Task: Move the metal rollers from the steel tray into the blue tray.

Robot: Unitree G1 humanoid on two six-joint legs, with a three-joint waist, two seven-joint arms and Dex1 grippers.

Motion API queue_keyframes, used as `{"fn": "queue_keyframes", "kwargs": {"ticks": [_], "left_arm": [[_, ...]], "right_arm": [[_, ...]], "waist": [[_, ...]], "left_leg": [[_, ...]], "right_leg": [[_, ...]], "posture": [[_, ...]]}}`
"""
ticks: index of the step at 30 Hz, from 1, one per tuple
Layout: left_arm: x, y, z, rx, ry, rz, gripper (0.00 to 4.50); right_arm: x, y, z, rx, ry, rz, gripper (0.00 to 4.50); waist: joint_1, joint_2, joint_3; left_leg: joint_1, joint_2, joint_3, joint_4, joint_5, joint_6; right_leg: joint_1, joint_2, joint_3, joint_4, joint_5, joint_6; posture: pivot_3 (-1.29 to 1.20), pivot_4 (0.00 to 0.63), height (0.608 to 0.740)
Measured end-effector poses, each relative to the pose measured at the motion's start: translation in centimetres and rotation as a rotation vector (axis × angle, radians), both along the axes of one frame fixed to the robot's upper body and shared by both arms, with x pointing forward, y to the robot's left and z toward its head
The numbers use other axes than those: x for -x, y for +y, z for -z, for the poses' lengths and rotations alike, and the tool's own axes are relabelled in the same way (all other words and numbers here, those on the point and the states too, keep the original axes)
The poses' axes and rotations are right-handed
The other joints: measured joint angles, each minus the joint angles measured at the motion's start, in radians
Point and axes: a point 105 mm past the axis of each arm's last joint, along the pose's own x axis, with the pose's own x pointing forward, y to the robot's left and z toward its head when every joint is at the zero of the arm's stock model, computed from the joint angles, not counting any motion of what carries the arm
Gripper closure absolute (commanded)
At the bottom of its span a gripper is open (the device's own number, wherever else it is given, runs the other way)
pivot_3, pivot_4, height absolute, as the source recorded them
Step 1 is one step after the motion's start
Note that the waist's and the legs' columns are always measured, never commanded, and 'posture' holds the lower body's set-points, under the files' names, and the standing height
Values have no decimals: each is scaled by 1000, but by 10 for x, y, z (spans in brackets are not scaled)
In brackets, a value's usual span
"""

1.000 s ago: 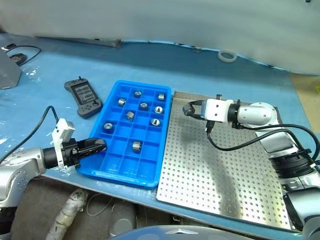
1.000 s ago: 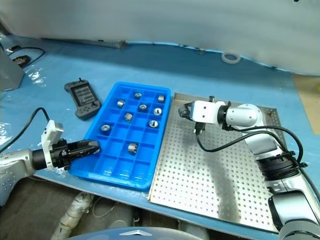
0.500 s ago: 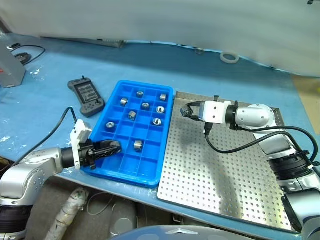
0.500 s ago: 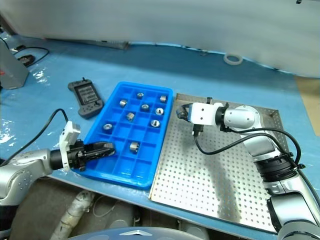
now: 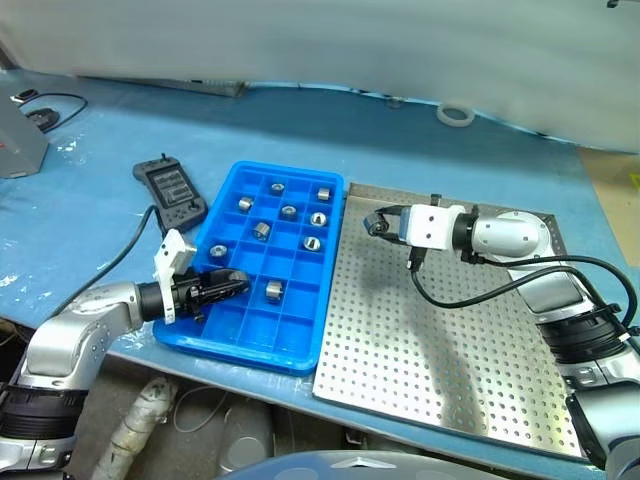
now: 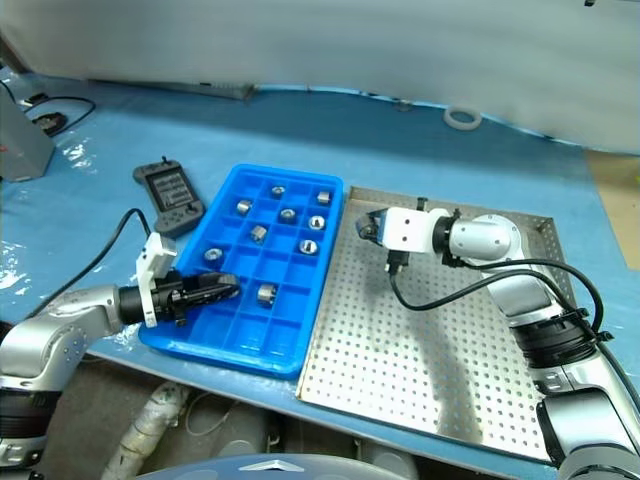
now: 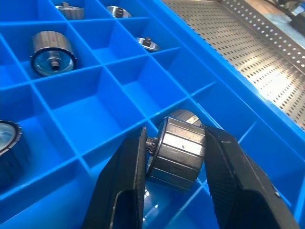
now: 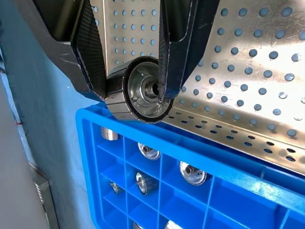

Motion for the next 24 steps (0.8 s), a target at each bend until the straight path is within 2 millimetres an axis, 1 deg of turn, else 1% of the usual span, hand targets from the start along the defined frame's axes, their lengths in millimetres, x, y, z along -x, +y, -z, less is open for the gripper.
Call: {"fn": "queue_keyframes", "kwargs": {"ticks": [1, 5, 8, 13, 15, 17, 19, 22, 24], "left_arm": [[0, 1, 1, 2, 6, -2, 2146], [-1, 5, 6, 7, 20, -11, 868], [-3, 6, 5, 5, 13, -12, 868], [-7, 6, 3, 31, 22, -19, 868], [-10, 5, 1, 44, 17, -23, 868], [-13, 4, -3, 59, 12, -26, 868], [-15, 3, -6, 71, 7, -29, 868], [-15, 2, -6, 78, 17, -30, 868], [-15, 2, -7, 81, 19, -33, 868]], "right_arm": [[0, 0, 0, 0, -1, 0, 3281], [0, 0, 0, 1, 0, 3, 3281], [0, 0, 0, -6, 10, 6, 3281], [8, 10, -11, -51, 29, -38, 3281], [16, 17, -13, -77, 73, -74, 3281], [28, 25, -13, -95, 122, -127, 3281], [41, 34, -5, -106, 188, -185, 3281], [49, 44, 13, -92, 267, -233, 3281], [52, 50, 16, -95, 282, -262, 3281]], "waist": [[-1, 0, 0], [-4, 0, 0], [-4, 0, 0], [-3, 1, 0], [-2, 0, 0], [0, 0, 0], [1, 0, -1], [1, 0, -1], [1, 0, -1]], "left_leg": [[1, 0, 0, 0, 0, 0], [2, 1, 0, -1, 1, -2], [3, 1, 0, -1, 1, -2], [2, 1, 0, -1, 1, -2], [2, 1, 0, -1, 1, -2], [2, 1, 0, -1, 1, -2], [1, 1, 0, -1, 1, -1], [-2, 0, 0, 0, 1, -1], [-2, 0, 0, 0, 1, -1]], "right_leg": [[0, 0, 0, 0, 0, 0], [1, 0, 0, 1, 0, 0], [1, 0, 0, 2, 0, 0], [1, 0, 0, 2, 0, 0], [0, 1, 0, 2, 0, 0], [0, 1, 0, 2, 0, 0], [0, 1, 0, 1, 0, 0], [-2, 0, 0, 0, 0, 0], [-2, 0, 0, 1, 0, 0]], "posture": [[2, 150, 740], [3, 150, 740], [3, 150, 740], [9, 150, 740], [9, 150, 740], [17, 150, 740], [24, 150, 740], [29, 150, 740], [49, 150, 740]]}}
